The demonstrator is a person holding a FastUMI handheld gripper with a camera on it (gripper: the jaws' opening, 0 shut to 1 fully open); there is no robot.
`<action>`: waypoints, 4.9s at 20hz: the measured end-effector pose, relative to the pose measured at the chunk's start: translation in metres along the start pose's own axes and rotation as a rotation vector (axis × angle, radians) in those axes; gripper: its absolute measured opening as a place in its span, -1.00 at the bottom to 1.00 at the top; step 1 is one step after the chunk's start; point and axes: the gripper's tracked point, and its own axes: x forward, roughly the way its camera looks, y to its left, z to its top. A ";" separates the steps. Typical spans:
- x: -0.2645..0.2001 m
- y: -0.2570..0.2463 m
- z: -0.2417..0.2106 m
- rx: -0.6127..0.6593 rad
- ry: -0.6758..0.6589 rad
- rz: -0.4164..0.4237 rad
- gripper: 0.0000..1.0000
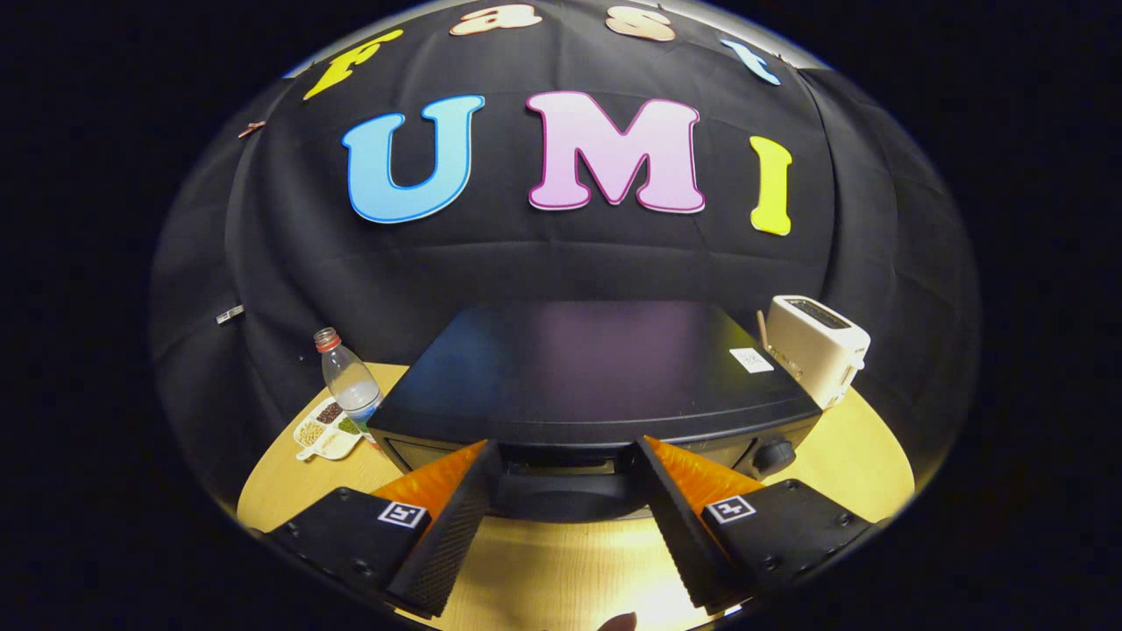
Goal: Open the toaster oven, put the food inside, and close the toaster oven door.
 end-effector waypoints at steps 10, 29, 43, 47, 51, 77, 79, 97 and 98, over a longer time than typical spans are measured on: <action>-0.060 -0.001 -0.073 -0.008 0.052 -0.018 0.98; -0.139 -0.030 -0.149 0.140 0.351 0.074 0.95; -0.185 -0.237 -0.147 0.110 0.754 0.059 0.98; -0.170 -0.295 -0.180 0.110 0.863 0.008 0.97; -0.146 -0.311 -0.204 0.152 0.911 0.015 0.98; -0.177 -0.281 -0.215 0.830 0.853 0.247 -0.89; -0.180 -0.270 -0.204 0.912 0.806 0.205 -0.89; -0.095 -0.078 -0.147 1.392 0.461 -0.128 -0.89; -0.084 -0.072 -0.145 1.409 0.444 -0.147 -0.88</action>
